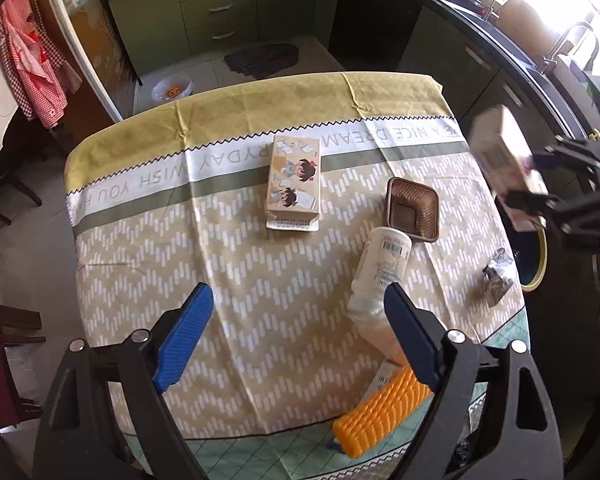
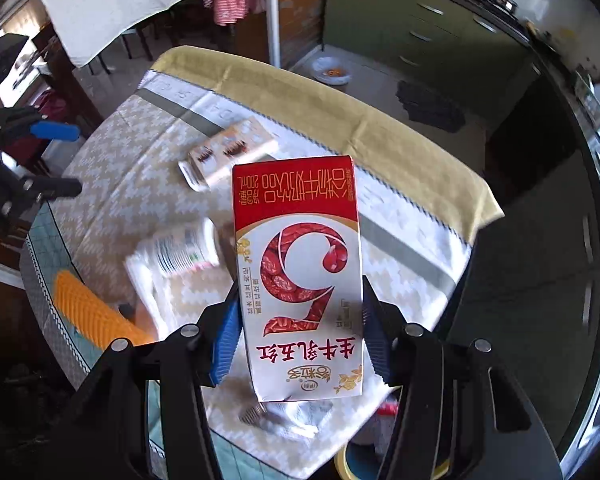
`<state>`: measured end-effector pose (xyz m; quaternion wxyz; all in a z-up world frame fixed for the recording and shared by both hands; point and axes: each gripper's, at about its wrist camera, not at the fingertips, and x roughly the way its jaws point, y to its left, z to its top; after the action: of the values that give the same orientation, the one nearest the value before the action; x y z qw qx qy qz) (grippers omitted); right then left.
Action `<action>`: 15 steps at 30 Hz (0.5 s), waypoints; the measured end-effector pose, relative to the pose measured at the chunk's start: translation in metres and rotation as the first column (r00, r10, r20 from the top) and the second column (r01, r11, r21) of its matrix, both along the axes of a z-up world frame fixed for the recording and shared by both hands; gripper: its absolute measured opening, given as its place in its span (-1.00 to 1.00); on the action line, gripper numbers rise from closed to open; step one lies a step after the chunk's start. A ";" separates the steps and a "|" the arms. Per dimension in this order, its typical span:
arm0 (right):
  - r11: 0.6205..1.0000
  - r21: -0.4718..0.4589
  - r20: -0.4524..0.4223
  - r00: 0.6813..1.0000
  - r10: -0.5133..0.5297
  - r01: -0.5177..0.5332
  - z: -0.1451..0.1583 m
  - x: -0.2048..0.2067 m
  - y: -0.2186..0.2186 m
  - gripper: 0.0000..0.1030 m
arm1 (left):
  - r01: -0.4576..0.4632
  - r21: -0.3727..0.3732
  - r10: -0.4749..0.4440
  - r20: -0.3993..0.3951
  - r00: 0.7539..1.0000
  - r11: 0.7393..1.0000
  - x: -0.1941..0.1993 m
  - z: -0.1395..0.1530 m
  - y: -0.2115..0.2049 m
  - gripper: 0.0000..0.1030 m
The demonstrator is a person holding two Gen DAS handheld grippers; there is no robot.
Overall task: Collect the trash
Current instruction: 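Carry the milk carton over the bin and open the right gripper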
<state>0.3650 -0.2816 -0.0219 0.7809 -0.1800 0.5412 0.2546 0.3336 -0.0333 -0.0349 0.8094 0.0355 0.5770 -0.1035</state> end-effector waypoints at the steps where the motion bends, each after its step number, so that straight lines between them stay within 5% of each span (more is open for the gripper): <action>1: 0.999 -0.005 -0.005 0.999 -0.038 0.038 -0.003 -0.008 -0.023 0.05 | 0.000 0.004 0.000 -0.008 1.000 1.000 0.012 -0.006 -0.006 0.61; 8: 0.941 -0.026 -0.072 0.938 -0.339 0.338 -0.050 -0.046 -0.170 0.05 | -0.034 0.054 0.037 -0.065 0.997 0.998 0.078 -0.048 -0.037 0.61; 15: 0.870 -0.066 -0.171 0.854 -0.492 0.488 -0.120 -0.055 -0.243 0.05 | -0.048 0.102 0.059 -0.102 0.993 0.994 0.095 -0.064 -0.047 0.61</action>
<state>0.3096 -0.5251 -0.1417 0.7653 -0.0202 0.6408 0.0572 0.4289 -0.0799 -0.0990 0.7778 0.0545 0.6238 -0.0547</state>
